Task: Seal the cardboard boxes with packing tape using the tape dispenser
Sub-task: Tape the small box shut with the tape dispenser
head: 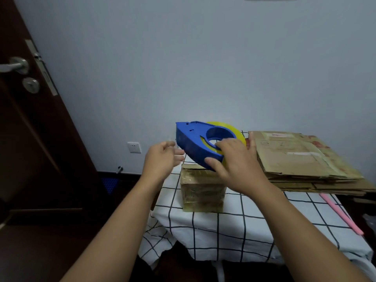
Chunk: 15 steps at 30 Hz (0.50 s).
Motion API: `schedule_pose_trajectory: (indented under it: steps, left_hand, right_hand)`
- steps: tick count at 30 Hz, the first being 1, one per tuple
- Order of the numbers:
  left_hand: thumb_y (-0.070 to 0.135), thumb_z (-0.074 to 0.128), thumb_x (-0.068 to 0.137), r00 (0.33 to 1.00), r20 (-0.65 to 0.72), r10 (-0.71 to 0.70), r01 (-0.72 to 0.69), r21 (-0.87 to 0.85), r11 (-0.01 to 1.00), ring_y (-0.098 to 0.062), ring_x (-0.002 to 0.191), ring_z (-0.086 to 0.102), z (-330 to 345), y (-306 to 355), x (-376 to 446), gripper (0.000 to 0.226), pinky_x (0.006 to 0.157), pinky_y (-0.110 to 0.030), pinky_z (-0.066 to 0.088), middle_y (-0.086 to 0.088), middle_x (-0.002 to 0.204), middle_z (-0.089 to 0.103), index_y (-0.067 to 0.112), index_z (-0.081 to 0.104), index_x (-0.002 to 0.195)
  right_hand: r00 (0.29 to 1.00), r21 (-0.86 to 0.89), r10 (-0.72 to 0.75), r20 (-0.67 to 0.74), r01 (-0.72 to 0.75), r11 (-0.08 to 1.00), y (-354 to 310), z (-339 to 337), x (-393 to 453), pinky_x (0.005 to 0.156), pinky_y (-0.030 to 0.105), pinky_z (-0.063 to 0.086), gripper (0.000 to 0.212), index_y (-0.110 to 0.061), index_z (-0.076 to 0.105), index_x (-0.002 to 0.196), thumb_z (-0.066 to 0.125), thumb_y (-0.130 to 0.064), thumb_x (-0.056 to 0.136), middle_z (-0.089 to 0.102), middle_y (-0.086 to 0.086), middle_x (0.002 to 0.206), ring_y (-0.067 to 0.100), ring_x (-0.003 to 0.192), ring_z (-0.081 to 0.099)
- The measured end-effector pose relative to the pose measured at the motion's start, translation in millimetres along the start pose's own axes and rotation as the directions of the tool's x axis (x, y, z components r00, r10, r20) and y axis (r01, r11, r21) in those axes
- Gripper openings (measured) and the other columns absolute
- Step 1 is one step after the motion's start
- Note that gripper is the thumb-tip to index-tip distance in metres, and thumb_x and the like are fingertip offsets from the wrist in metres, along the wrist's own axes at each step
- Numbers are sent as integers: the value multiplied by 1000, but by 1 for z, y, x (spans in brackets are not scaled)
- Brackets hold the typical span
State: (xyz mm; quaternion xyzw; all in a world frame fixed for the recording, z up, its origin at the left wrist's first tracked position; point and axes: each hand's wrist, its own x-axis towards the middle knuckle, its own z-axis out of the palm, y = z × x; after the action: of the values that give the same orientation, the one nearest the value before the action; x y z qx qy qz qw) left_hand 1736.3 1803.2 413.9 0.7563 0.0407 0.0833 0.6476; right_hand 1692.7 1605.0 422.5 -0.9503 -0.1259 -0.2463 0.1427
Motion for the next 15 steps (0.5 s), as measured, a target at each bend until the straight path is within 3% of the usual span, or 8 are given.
schedule_pose_trajectory:
  steps: [3, 5, 8, 12, 15]
  left_hand:
    - [10, 43, 98, 999, 14, -31, 27, 189, 982, -17, 73, 73, -15, 8, 12, 20, 83, -41, 60, 0, 76, 74, 5, 62, 102]
    - [10, 46, 98, 995, 68, -74, 46, 346, 937, -17, 73, 73, -22, 13, 16, 19, 84, -42, 59, 1, 74, 75, 1, 62, 96]
    - [5, 48, 97, 984, 128, -127, 50, 483, 874, -18, 75, 73, -29, 20, 15, 16, 76, -37, 60, -1, 75, 75, 2, 61, 89]
    - [1, 39, 98, 950, 228, -212, 75, 494, 866, -17, 62, 71, -30, 30, 8, 23, 53, -26, 55, -8, 74, 75, -1, 59, 89]
    - [4, 39, 102, 919, 292, -264, 71, 535, 842, -16, 60, 71, -31, 33, 6, 23, 50, -24, 54, -7, 73, 75, 1, 58, 89]
  right_hand:
    - [996, 162, -2, 87, -12, 987, 1, -13, 9, 120, 42, -4, 36, -21, 54, 131, 45, -39, 101, 62, 0, 121, 22, 117, 53]
    - [995, 226, -7, 104, -17, 974, 2, -20, 14, 120, 42, 9, 35, -21, 52, 134, 41, -34, 103, 63, 3, 123, 23, 116, 53]
    - [992, 239, -14, 124, -16, 971, 6, -28, 18, 101, 43, 36, 33, -33, 48, 134, 39, -31, 103, 60, 4, 113, 24, 106, 52]
    - [982, 206, -35, 183, -4, 978, 15, -37, 24, 87, 38, 38, 35, -52, 45, 128, 30, -32, 103, 45, -10, 92, 18, 92, 48]
    - [984, 190, -23, 177, -12, 982, 23, -42, 26, 88, 40, 37, 36, -54, 45, 126, 30, -31, 102, 43, -12, 90, 19, 92, 48]
